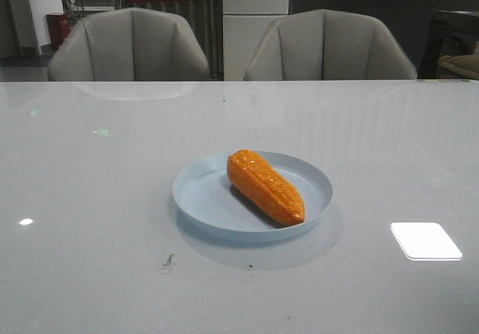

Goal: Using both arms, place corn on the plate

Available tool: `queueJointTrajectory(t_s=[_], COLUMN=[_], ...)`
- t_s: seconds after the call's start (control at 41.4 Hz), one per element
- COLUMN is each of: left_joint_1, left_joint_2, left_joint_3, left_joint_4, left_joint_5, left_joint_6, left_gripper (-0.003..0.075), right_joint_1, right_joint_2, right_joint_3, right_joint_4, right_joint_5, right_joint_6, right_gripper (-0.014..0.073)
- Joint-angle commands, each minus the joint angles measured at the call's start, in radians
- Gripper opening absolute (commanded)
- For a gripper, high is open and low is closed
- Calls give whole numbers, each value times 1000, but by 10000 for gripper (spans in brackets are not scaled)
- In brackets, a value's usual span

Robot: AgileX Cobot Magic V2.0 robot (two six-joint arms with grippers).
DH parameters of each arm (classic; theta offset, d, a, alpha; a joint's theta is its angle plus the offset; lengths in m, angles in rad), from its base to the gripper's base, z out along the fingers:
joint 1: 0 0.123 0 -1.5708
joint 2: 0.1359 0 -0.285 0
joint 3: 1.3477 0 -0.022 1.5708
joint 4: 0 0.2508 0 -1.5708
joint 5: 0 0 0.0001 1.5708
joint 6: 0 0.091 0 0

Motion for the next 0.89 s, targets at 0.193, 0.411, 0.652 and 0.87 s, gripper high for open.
queueJointTrajectory(t_s=[0.193,0.411,0.652,0.87], left_joint_1=[3,3,3,-1], left_joint_2=[-3,-17,-142,-362], left_joint_3=[-30,-29,-22,101], left_joint_4=[-8,1,11,25], left_joint_5=[-89,-93,-92,-192], left_joint_6=[-9,-9,-9,-9], left_gripper=[422,421,274,93], right_joint_1=[-7,-7,-7,-7], right_joint_2=[5,5,5,5], right_joint_3=[-25,-25,-25,-25], right_joint_4=[-2,-2,-2,-2], right_joint_5=[-63,-63,-63,-63], right_joint_6=[2,2,2,2], right_gripper=[599,599,599,599])
